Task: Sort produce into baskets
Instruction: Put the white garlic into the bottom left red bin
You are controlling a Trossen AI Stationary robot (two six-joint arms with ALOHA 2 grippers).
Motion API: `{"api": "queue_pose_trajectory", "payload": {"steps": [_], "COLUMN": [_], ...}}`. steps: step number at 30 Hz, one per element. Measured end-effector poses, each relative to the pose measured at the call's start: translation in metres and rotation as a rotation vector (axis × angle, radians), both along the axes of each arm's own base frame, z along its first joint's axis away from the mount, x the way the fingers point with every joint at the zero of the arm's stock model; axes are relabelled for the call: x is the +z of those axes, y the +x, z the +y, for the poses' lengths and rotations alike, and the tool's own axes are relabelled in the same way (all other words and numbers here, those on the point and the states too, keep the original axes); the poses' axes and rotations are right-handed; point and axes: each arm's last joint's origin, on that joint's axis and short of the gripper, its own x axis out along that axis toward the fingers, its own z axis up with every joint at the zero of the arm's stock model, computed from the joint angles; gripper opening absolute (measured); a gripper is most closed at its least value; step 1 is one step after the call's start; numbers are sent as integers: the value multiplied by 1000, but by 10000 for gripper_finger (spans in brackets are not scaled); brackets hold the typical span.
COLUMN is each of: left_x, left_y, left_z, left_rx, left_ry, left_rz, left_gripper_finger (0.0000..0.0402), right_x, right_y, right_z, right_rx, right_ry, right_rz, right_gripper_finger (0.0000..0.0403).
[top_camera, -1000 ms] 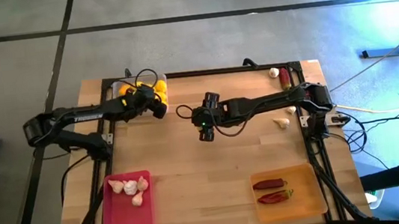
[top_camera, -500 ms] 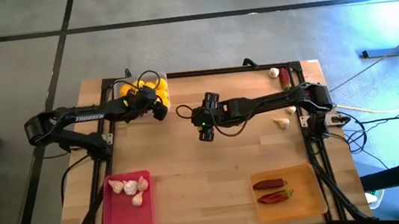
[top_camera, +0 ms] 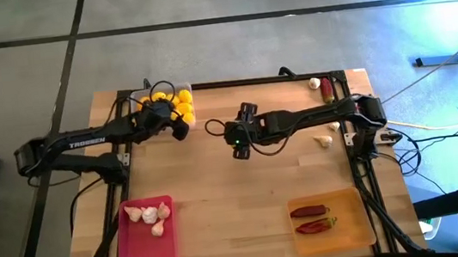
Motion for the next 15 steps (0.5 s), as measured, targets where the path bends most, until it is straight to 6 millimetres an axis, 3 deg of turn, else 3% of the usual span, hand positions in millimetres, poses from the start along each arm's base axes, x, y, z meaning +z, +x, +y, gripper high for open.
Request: {"api": "queue_pose_trajectory", "payload": {"steps": [9, 15], "left_x": [-3, -3], "left_y": [6, 9], "left_z": [-12, -19], "left_rx": [-57, -97], "left_ry": [-13, -10], "left_rz": [9, 11], "left_gripper_finger": [272, 273], "right_x": [23, 28], "right_y": [-41, -74], "right_z": [12, 9], "right_rx": [-98, -213], "right_ry": [-25, -17], "right_rz": [139, 262], "right_gripper_finger": [280, 280]}}
